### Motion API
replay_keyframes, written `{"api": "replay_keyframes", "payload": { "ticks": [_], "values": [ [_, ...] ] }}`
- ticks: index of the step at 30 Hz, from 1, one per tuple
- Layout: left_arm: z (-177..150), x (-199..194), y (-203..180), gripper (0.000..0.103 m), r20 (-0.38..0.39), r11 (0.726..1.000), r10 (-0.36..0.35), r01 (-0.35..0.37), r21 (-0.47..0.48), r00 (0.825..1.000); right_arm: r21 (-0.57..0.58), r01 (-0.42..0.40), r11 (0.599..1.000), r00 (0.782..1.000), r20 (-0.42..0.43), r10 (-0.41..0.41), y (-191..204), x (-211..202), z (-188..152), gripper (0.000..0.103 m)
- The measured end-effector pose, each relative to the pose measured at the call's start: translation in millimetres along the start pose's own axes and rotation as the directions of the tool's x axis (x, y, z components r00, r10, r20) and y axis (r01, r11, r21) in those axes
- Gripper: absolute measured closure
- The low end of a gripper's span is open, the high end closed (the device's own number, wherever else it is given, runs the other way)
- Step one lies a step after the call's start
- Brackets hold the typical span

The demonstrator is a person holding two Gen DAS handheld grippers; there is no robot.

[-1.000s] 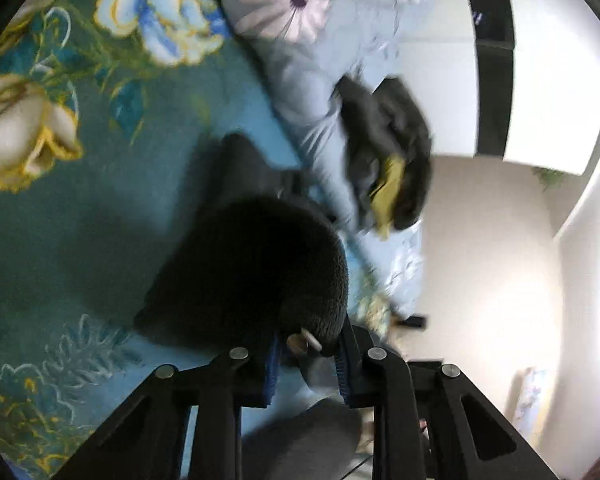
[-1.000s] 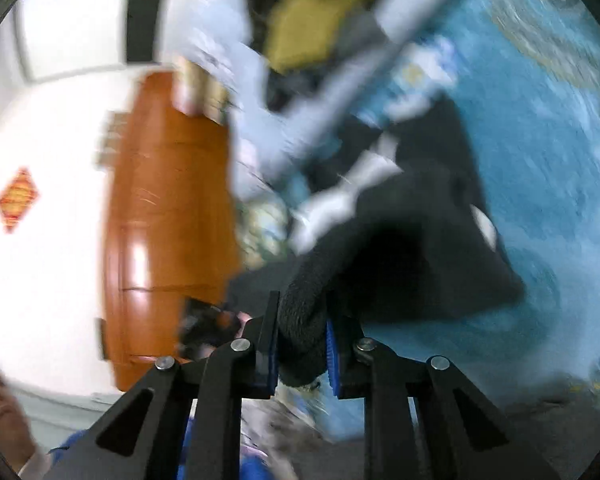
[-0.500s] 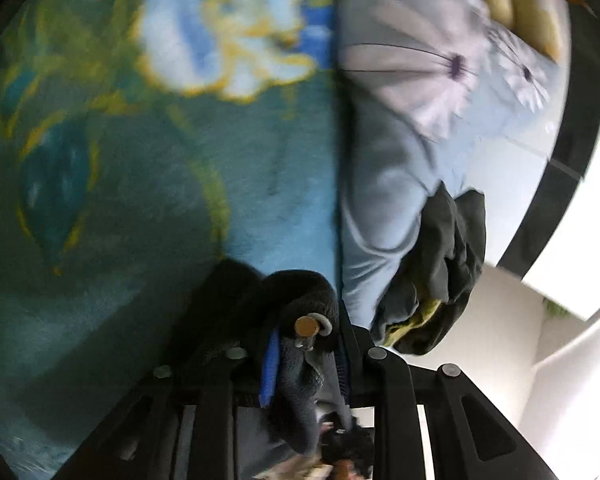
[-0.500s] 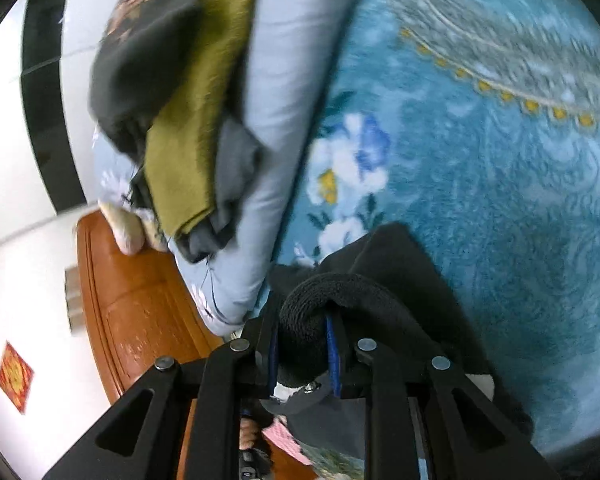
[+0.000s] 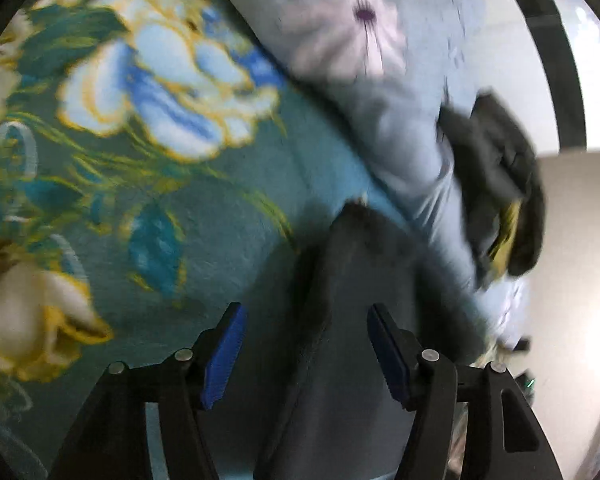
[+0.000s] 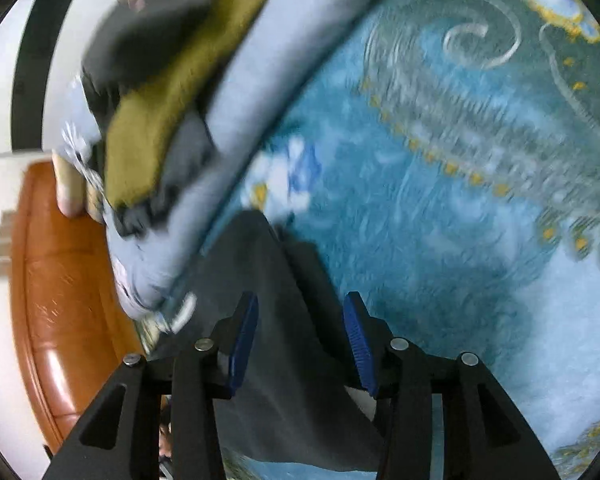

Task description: Fold clothes

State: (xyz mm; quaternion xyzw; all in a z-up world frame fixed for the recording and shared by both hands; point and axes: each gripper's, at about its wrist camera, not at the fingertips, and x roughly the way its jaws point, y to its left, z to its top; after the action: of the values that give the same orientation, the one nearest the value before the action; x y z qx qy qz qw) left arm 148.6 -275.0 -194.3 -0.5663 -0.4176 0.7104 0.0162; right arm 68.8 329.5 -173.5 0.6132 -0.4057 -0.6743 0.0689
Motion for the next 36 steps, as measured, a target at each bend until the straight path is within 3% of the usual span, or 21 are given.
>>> {"api": "replay_keyframes", "payload": {
  "ticks": [3,5,6,8,9,11,13,16,18,21,23,25,30,33,35,36],
  "values": [
    [-0.1,22.3,-6.8,0.038,-0.038,1.0,0.01,-0.009,0.006,0.999,-0.027,0.029,0.999,1.0,-0.007,-0.029,13.6,18.5,-7.5,0.057],
    [0.6,24.9,-13.3,0.042,-0.018,1.0,0.007,-0.007,-0.002,1.0,-0.045,0.055,0.997,0.998,0.002,-0.055,23.2,26.9,-11.7,0.059],
    [0.5,23.2,-15.5,0.061,-0.007,1.0,0.006,-0.006,0.002,1.0,-0.055,0.055,0.997,0.998,0.013,-0.055,28.5,26.9,-13.4,0.062],
    [-0.2,19.2,-20.4,0.08,0.008,1.0,0.023,-0.023,0.018,1.0,-0.101,0.083,0.991,0.996,0.034,-0.08,42.1,24.9,-16.6,0.093],
    [-0.8,16.1,-23.3,0.085,0.016,0.999,0.035,-0.035,0.029,0.999,-0.135,0.099,0.986,0.995,0.043,-0.094,49.3,22.7,-17.7,0.094],
    [-3.6,0.6,-30.7,0.086,0.049,0.998,0.011,-0.014,0.055,0.999,-0.194,0.088,0.977,0.994,0.076,-0.075,61.3,9.7,-19.9,0.095],
    [-6.8,-21.3,-32.2,0.087,0.092,0.996,-0.07,0.065,0.055,0.993,-0.246,0.045,0.968,0.993,0.117,-0.016,71.0,-10.3,-21.8,0.095],
    [-12.6,-50.0,-20.6,0.094,0.168,0.989,-0.148,0.143,0.043,0.975,-0.228,-0.013,0.973,0.981,0.184,0.056,66.5,-34.9,-16.3,0.095],
    [-11.3,-41.0,-15.9,0.094,0.165,0.994,-0.113,0.111,0.02,0.98,-0.195,-0.014,0.981,0.975,0.213,0.056,58.0,-37.7,-10.0,0.095],
    [-9.7,-14.2,-5.4,0.094,0.123,0.997,-0.067,0.071,-0.03,0.99,-0.1,0.071,0.992,0.987,0.152,-0.056,33.0,-7.4,-1.5,0.095],
    [-8.4,-1.9,3.8,0.094,0.101,0.998,-0.008,0.014,-0.056,0.995,-0.09,0.069,0.994,0.987,0.151,-0.054,33.7,-5.1,-0.7,0.095],
    [-7.6,-0.6,9.7,0.094,0.104,0.995,-0.024,0.034,-0.099,0.994,-0.081,0.066,0.995,0.987,0.149,-0.053,34.4,-2.9,0.1,0.095],
    [0.2,-29.4,-16.6,0.094,0.192,0.995,-0.1,0.102,-0.003,0.976,-0.083,0.036,0.996,0.987,0.161,-0.022,41.5,-4.2,2.7,0.095],
    [6.1,-26.5,-22.8,0.094,0.202,0.999,-0.054,0.053,0.012,0.978,-0.131,0.073,0.989,0.983,0.176,-0.049,51.6,-4.5,2.4,0.095],
    [8.6,-6.7,-7.3,0.094,0.136,0.999,0.014,-0.01,-0.037,0.991,-0.11,0.096,0.989,0.985,0.154,-0.078,42.9,4.2,1.2,0.095],
    [7.9,-1.9,0.5,0.093,0.113,0.997,0.007,0.002,-0.072,0.994,-0.1,0.107,0.989,0.985,0.143,-0.092,38.6,8.5,0.6,0.095]
  ]
}}
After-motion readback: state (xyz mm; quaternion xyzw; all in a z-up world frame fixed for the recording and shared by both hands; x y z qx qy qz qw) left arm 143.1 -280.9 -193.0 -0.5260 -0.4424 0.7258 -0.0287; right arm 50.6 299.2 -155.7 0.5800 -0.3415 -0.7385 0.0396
